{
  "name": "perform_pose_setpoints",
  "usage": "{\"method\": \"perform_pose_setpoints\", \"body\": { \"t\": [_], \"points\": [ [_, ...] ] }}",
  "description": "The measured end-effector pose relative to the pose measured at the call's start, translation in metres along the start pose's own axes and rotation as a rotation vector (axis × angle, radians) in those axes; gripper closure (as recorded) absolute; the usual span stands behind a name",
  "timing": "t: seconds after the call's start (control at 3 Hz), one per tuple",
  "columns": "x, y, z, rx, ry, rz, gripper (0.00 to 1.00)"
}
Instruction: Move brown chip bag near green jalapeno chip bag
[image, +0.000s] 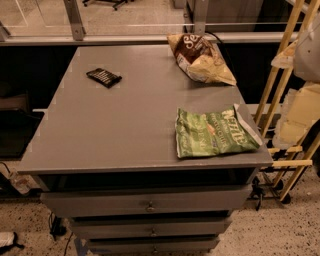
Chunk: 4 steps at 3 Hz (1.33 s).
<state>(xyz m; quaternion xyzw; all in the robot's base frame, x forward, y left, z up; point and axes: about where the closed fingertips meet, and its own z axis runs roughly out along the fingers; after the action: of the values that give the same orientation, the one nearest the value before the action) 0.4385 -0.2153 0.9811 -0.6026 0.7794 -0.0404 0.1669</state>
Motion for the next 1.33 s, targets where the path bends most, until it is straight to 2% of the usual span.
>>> {"method": "perform_pose_setpoints", "body": {
  "t": [0.33,0.67,1.0,1.33],
  "points": [
    [-0.001,-0.001,0.0,0.003,-0.004,0.0,0.0],
    [-0.015,-0.029,0.013,0.005,-0.054,0.031,0.0],
    [-0.047,-0.081,0.047,0.001,-0.13,0.103,0.0],
    [-0.07,-0.118,0.085,0.014,-0.183,0.219,0.0]
  ]
}}
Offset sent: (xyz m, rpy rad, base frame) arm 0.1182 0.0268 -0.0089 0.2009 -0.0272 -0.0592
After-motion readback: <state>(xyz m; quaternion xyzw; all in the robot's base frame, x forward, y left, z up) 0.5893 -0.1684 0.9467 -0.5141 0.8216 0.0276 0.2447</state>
